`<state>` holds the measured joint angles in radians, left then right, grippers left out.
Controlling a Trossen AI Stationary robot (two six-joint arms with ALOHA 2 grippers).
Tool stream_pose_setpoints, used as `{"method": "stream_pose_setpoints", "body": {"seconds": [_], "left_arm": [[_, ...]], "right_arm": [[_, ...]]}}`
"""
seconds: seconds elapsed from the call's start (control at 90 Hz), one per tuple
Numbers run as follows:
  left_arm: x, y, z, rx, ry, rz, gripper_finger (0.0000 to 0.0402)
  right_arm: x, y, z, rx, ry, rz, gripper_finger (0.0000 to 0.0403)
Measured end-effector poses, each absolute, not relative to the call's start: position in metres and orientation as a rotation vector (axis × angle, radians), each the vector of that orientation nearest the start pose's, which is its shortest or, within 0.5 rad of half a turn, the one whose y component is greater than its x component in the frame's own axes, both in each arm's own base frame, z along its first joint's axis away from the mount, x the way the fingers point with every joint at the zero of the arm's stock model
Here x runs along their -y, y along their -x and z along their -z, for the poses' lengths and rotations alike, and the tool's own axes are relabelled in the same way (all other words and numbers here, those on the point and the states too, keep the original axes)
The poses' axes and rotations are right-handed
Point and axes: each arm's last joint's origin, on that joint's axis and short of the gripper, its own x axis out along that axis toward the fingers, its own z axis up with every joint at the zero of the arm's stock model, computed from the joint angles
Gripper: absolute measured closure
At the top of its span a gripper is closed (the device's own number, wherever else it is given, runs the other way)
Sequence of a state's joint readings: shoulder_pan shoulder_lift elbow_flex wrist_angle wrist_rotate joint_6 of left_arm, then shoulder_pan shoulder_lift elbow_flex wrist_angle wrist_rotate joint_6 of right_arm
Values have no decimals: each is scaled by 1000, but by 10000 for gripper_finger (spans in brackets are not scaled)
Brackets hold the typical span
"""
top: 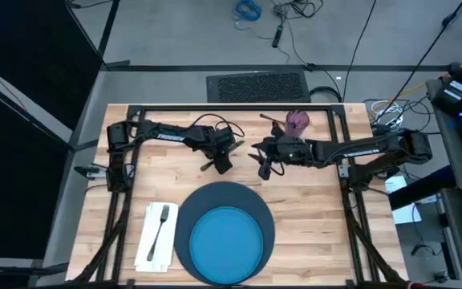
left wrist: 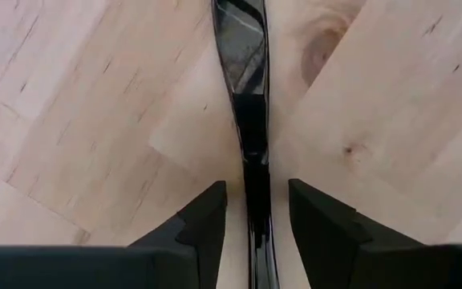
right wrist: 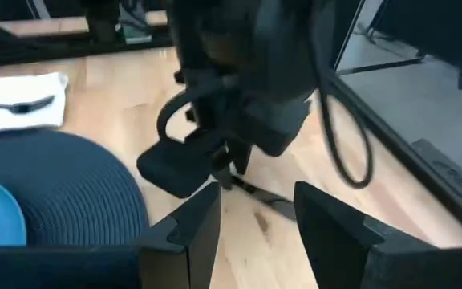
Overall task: Set table place
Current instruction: Put the knife to the right side of the blue table mat
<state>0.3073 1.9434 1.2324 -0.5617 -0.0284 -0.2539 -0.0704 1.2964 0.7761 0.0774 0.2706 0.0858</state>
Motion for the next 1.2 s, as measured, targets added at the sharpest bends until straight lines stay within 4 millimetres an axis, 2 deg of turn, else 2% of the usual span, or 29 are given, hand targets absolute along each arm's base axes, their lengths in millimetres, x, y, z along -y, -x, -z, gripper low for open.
{"method": "stream_pose_setpoints", "body": {"seconds": [0.211,0.522,0.833,1.2], "left_arm": [[-113,-352,-142,-1227,393,-451,295],[-113,-351,-142,-1229,384,-452,394],[-115,-355,-147,-1217,362,-437,401],[-121,-377,-183,-1128,313,-405,401]], "right_arm": [[26,-263,-259,-419,-48,350,257],[26,-258,-264,-411,-65,353,257],[26,-257,-262,-428,-65,354,257],[28,-256,-260,-456,-61,363,257]]}}
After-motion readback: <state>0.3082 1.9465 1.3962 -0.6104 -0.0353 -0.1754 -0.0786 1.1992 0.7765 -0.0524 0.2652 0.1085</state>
